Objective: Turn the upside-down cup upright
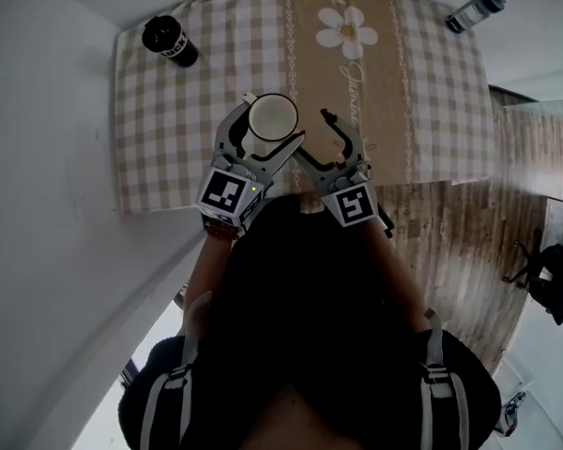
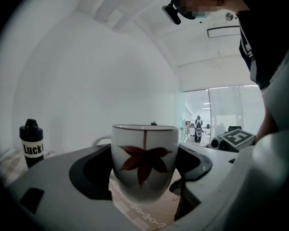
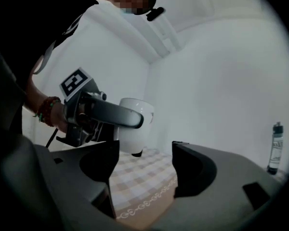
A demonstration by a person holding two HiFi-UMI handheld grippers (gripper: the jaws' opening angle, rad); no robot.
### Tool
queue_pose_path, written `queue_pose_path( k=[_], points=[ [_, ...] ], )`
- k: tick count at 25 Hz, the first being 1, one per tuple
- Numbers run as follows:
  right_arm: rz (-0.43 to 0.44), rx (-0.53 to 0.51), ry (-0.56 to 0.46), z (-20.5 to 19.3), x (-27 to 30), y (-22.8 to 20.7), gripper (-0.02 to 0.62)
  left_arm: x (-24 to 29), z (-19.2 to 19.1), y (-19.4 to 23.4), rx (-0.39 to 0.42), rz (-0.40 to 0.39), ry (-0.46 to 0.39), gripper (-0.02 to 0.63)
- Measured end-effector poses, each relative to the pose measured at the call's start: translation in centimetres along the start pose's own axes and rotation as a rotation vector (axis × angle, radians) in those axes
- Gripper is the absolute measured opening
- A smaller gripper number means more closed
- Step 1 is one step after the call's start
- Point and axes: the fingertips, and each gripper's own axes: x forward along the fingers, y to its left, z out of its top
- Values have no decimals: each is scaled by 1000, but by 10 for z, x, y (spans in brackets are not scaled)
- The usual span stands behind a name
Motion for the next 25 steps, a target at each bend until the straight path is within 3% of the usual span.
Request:
queue_pose_path(
  k=[4,13,15,25],
  points=[
    [77,19,-24,11,8,15,371,-3,6,2,-25,18,-15,402],
    [80,44,-59,22,34,26,389,2,11,-27,-5,-49,-30,402],
    [98,34,-66,25,35,25,419,2,9,-28,-11,-57,-25,402],
    [161,80,-104,34,40,37,390,-6,1,-28,-87,-86,-42,403]
  ],
)
